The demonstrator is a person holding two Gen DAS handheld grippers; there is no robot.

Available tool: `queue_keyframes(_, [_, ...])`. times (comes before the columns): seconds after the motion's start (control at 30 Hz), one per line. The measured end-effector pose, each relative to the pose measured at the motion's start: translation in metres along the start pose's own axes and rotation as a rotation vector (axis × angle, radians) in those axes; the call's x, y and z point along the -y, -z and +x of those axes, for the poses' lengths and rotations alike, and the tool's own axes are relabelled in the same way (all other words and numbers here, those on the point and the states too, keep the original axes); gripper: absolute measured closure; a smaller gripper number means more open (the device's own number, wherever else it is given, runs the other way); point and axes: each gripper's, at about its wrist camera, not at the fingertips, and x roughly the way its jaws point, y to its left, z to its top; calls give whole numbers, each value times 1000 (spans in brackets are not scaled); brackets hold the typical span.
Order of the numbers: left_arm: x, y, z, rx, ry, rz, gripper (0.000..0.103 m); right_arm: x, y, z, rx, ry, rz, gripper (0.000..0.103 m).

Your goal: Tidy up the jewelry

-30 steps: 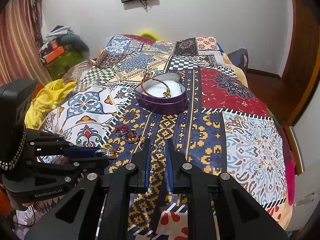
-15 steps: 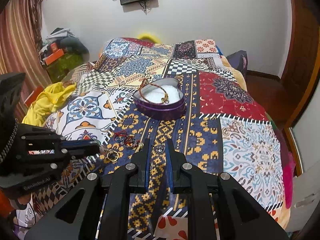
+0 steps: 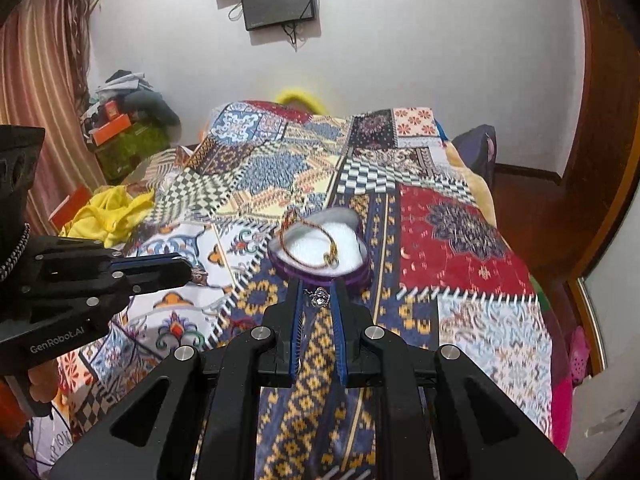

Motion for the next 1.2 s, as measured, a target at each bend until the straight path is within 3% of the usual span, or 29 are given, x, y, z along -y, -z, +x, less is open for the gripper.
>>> queue_keyframes(0.43, [-12,-39,20,54,8,-1,102,10,-32,25,32,-8,5,91])
queue_keyframes(0.9, [-23,-49,80,-38,41,-17,102,24,-42,77,-83,-45,12,91])
queue_keyframes(1.2, [-22,-47,96,-71,45,-16,102,32,-40,91,-141,-67,22,91])
